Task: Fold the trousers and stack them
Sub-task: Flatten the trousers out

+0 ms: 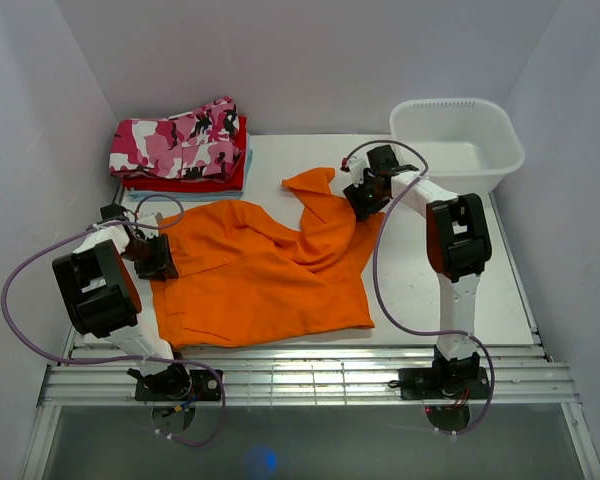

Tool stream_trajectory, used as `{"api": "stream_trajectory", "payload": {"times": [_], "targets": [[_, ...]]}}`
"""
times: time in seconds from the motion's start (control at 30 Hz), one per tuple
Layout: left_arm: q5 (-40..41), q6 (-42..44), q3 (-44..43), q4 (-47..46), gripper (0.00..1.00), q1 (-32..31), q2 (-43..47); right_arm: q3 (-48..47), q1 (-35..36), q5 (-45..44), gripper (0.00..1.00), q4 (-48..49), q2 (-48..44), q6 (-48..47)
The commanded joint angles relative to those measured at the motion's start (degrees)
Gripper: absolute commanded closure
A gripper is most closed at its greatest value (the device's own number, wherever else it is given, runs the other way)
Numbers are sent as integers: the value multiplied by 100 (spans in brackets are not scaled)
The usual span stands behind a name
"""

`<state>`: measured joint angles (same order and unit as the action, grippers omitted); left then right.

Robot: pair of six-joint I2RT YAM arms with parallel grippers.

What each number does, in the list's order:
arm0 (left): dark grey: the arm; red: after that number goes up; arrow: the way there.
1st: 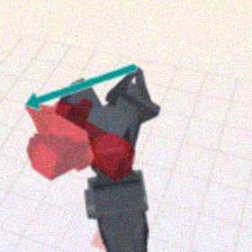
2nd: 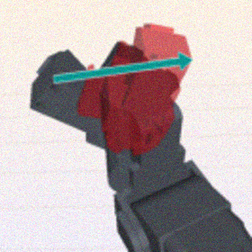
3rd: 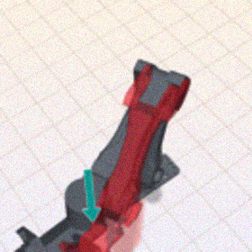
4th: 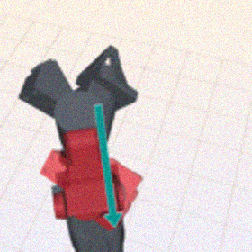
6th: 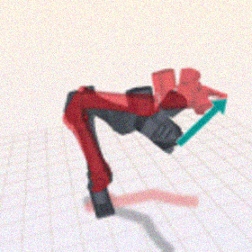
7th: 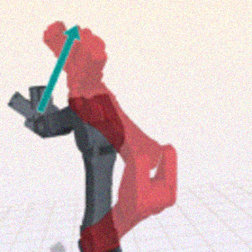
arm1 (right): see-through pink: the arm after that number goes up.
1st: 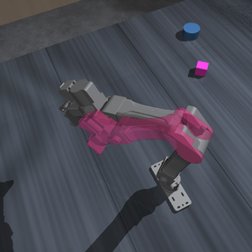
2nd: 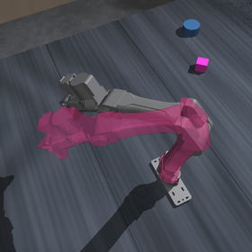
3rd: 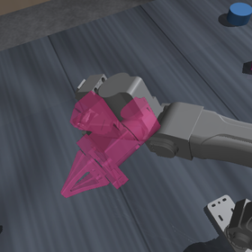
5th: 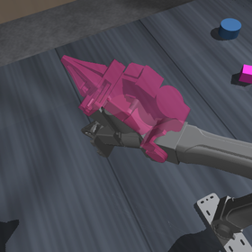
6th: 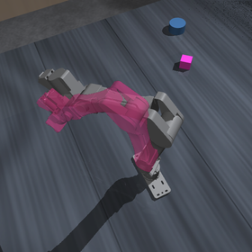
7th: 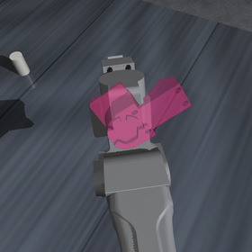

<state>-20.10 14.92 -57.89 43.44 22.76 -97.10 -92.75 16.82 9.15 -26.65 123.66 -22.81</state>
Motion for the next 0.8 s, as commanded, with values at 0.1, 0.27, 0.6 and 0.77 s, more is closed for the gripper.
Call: {"api": "stream_trajectory", "payload": {"times": [0.1,0.27,0.6,0.77], "targets": [[462,2,234,-274,56,-18,-476,940,85,-888,88,-129,-112,-645],[612,-6,164,-327,78,122,-661,1873,-477,-1117,92,-217,-1579,-1032],[858,-121,58,-468,100,518,-1047,2955,-2472,-1090,92,-753,-3189,-2579],[964,-77,-56,-468,100,887,-1039,3385,-3052,-740,92,-920,-3356,-3045]]}}
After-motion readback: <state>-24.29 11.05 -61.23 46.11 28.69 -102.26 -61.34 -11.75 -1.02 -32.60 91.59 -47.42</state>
